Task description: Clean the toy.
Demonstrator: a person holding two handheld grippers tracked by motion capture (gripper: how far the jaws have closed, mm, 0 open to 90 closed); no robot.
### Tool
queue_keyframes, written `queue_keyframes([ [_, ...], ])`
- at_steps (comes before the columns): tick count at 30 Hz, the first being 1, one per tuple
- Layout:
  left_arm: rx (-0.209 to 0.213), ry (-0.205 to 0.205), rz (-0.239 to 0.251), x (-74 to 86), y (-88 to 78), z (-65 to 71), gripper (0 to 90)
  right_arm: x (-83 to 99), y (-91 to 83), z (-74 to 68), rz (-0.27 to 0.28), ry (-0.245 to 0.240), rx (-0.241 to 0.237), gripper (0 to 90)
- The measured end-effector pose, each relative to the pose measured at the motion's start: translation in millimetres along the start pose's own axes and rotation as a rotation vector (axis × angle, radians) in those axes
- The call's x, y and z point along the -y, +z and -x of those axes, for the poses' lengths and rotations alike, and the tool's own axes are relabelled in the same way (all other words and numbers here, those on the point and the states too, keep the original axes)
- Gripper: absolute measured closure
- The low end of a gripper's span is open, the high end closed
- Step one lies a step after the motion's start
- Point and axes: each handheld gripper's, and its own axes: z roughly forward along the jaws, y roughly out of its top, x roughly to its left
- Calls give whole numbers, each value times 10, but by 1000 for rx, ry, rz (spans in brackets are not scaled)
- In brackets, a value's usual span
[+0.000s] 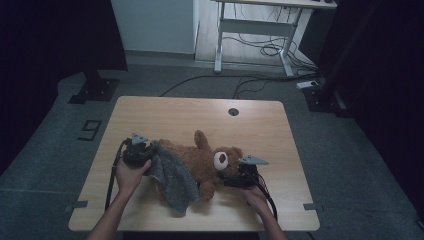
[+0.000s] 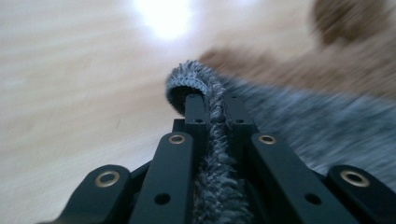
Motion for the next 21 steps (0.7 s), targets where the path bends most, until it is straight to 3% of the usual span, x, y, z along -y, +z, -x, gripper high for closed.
queue_keyframes([
  [2, 46, 6, 45, -155, -49, 132, 826, 0, -1, -4, 0, 0, 3, 73],
  [5, 114, 56, 88, -433, -49, 480, 825, 1, 0, -5, 1, 1, 3, 73],
  [11, 239, 163, 86, -736, 183, 1215, 823, 5, 0, 5, 2, 1, -1, 73],
  [13, 282, 193, 71, -773, 311, 1475, 823, 6, 0, 7, 2, 1, -2, 72],
  [16, 327, 208, 49, -770, 476, 1717, 821, 9, 2, 12, 4, 1, -4, 72],
  [18, 331, 226, 19, -719, 593, 1814, 820, 12, 4, 15, 5, 5, -6, 72],
  [21, 299, 266, -24, -578, 747, 1840, 820, 18, 5, 16, 1, 3, -4, 71],
])
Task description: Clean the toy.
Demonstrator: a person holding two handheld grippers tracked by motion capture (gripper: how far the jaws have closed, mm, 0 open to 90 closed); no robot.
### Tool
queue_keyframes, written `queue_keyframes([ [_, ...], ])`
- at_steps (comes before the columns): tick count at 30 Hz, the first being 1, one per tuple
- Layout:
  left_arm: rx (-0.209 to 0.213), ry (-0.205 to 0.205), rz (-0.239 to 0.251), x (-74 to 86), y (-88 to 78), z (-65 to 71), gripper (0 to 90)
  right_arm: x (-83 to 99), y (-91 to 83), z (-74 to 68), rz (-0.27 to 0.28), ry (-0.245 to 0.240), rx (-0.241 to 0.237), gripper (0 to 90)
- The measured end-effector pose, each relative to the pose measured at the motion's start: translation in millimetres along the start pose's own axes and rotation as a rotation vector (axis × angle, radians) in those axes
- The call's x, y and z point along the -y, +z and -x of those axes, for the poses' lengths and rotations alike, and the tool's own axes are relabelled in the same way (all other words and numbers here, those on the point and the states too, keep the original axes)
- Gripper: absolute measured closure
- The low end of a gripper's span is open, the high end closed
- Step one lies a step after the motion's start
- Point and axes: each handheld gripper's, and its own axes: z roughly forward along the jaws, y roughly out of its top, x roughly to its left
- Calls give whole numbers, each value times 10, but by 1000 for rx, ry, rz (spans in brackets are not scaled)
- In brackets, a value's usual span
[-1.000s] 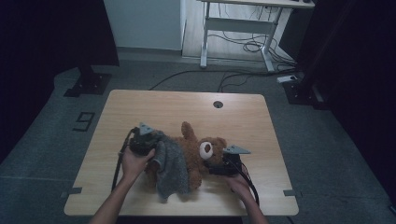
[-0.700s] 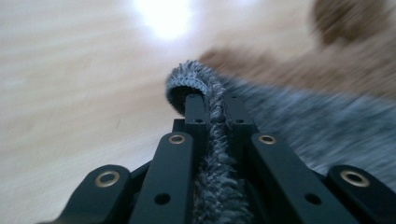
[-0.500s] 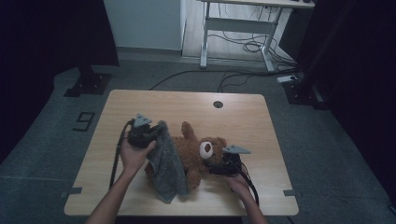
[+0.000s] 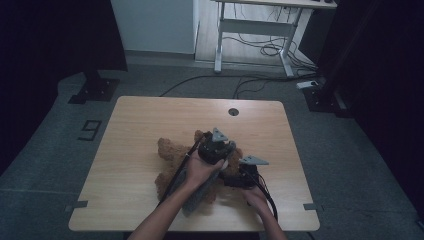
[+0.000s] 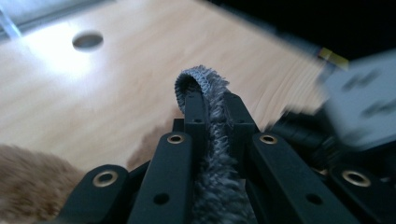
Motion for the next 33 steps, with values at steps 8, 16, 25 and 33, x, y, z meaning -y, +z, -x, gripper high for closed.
queue_keyframes([
  [8, -132, -38, -22, 412, -235, -375, 825, 29, 43, -4, -30, 10, 4, 62],
  [16, -172, -150, 46, 661, -555, -779, 824, 21, 34, -45, -25, -13, 7, 167],
  [25, -256, -201, 37, 1002, -902, -1103, 824, 30, 6, -18, -18, -41, -21, 286],
  [33, -336, -221, -19, 1395, -1099, -1282, 823, 43, 1, -24, -10, -40, -15, 289],
])
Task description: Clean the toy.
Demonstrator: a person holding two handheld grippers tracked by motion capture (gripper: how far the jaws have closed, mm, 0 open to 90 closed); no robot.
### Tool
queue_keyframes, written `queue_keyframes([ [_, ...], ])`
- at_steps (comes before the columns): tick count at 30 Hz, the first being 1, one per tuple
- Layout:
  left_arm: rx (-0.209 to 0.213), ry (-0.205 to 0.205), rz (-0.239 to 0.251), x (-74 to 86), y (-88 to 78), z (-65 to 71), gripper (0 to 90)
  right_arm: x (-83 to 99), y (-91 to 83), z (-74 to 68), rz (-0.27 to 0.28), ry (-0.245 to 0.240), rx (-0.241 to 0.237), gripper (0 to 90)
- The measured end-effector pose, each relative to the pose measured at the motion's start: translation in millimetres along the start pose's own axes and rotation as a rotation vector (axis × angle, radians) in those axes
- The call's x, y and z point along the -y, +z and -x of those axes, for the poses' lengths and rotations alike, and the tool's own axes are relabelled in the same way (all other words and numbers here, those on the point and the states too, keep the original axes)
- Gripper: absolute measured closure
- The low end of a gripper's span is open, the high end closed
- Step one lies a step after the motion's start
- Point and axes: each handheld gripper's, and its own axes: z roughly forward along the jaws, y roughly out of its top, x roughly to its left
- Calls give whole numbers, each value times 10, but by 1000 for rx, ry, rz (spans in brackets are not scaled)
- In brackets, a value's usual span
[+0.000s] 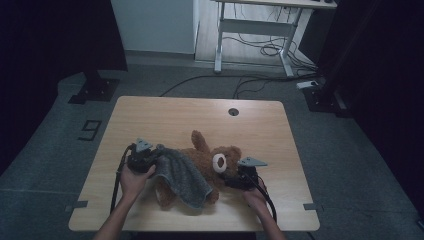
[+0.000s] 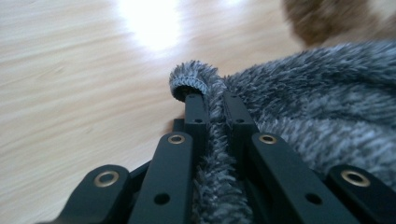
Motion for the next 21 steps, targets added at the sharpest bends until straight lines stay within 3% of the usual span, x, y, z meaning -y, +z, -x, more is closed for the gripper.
queue_keyframes([
  [2, -24, -12, -24, 80, 4, -88, 823, 7, -2, -3, 3, 0, 3, 290],
  [5, -18, -67, -46, 189, 0, -226, 823, 16, -4, 2, 4, 0, 4, 290],
  [11, 22, -129, -16, 187, -84, -319, 821, 12, -2, 4, 1, 3, 6, 289],
  [13, 62, -136, -4, 168, -111, -270, 819, 13, -3, 0, 2, 0, 9, 289],
  [15, 124, -116, 24, 119, -127, -114, 816, 13, -2, -4, 2, 0, 12, 289],
  [18, 117, -62, 74, 26, -151, 124, 817, 18, -2, -6, 1, 0, 23, 290],
  [21, 152, -71, 173, -68, -257, 215, 822, 28, -9, 27, 6, 7, 36, 291],
])
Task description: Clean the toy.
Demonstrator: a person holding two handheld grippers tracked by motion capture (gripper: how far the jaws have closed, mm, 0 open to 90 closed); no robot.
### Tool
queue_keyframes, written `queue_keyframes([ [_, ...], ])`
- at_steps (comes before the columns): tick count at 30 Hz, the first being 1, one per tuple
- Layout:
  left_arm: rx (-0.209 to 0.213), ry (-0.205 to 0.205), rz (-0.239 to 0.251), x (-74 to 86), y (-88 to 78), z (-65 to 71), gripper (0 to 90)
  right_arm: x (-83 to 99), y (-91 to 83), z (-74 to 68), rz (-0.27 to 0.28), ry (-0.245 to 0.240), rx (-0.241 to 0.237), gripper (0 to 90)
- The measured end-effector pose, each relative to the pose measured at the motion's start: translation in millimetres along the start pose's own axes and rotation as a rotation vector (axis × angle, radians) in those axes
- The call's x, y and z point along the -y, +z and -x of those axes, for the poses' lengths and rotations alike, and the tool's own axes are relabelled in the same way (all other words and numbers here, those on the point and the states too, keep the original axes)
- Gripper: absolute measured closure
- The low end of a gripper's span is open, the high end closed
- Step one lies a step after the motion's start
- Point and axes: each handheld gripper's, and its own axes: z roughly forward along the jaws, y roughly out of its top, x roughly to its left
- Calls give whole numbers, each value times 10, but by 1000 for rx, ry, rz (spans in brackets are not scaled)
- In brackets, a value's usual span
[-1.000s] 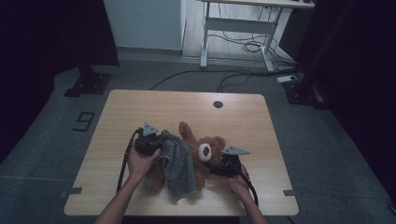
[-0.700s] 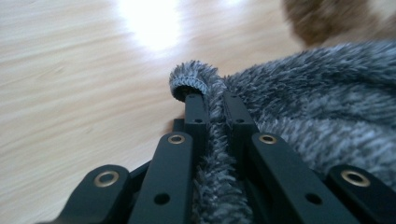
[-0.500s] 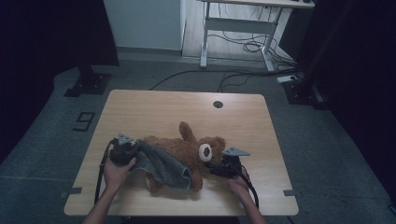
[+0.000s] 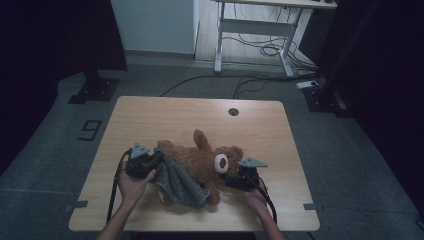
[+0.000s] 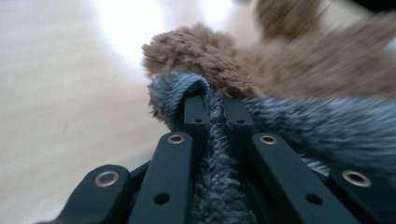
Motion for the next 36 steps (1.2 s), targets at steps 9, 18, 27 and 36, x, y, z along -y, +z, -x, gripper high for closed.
queue_keyframes([
  [9, 193, 61, -21, -257, 227, 401, 812, -8, 1, -9, -1, 2, 11, 293],
  [18, -8, -44, -109, 12, 314, -64, 825, -8, 5, -10, 3, 7, 11, 292],
  [27, 48, -97, -178, 336, 307, -212, 827, -6, 13, -20, 6, 5, 23, 293],
  [36, 91, -20, -93, -92, 298, 129, 823, -3, 16, -29, 8, 12, 34, 294],
])
